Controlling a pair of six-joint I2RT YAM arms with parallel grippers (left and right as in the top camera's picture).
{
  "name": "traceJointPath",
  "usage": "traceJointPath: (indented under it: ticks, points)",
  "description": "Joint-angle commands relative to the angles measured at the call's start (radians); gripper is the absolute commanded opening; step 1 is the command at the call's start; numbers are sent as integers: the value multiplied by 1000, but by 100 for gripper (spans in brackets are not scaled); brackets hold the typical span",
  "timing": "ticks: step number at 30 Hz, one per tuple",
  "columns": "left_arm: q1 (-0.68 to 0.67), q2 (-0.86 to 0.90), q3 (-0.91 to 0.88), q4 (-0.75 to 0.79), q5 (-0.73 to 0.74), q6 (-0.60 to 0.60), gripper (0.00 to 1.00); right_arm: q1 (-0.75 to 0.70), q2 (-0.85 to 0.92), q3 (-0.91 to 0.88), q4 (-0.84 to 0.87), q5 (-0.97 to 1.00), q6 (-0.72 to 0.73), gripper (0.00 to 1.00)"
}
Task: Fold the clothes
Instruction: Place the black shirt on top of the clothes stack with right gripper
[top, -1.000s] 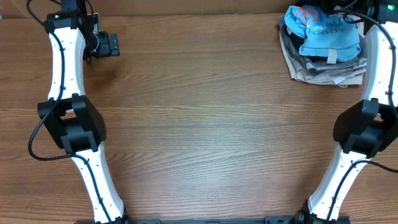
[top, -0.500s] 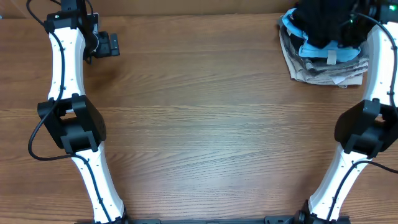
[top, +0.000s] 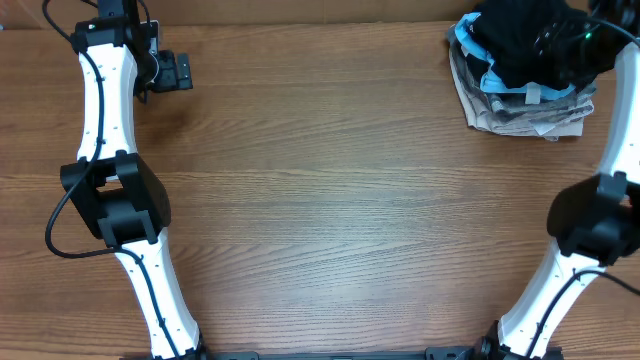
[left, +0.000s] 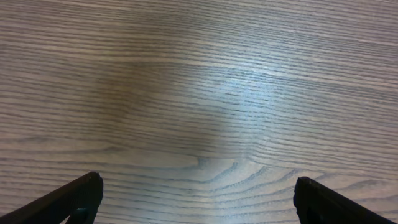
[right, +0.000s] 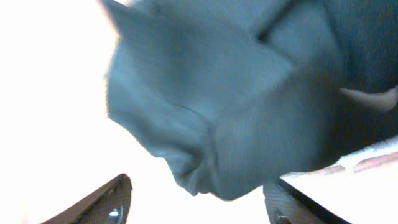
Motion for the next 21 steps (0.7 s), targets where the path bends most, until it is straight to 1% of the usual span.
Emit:
traceJointPath:
  ticks: [1, 2, 3, 4, 5, 11, 13, 15, 16, 19, 21]
  points:
    - [-3, 7, -5, 8, 11, -17, 100, 11, -117, 56, 79, -18, -101, 57]
    - [-3, 7, -5, 11, 12, -18, 100, 16, -116, 55, 137, -13, -151, 32]
    - [-3, 7, -5, 12, 12, -18, 100, 19, -111, 48, 167, -3, -168, 19]
    - [-3, 7, -5, 14, 12, -18, 100, 23, -106, 40, 197, 12, -181, 10]
    - [-3, 7, -5, 14, 13, -18, 100, 27, -95, 32, 230, 27, -190, 4]
    - [-3, 7, -5, 15, 19, -18, 100, 41, 14, 29, 294, 103, -204, 4]
    - [-3, 7, -5, 15, 19, -18, 100, 41, 66, 29, 300, 102, -236, 4]
    - [-3, 7, -5, 14, 19, -18, 100, 41, 120, 29, 296, 103, -237, 4]
    - [-3, 8, -5, 14, 19, -18, 100, 41, 148, 29, 289, 102, -236, 5]
    - [-3, 8, -5, 14, 19, -18, 100, 41, 224, 29, 260, 102, -235, 12]
    - [-3, 8, -5, 13, 19, -18, 100, 41, 261, 29, 241, 102, -235, 13]
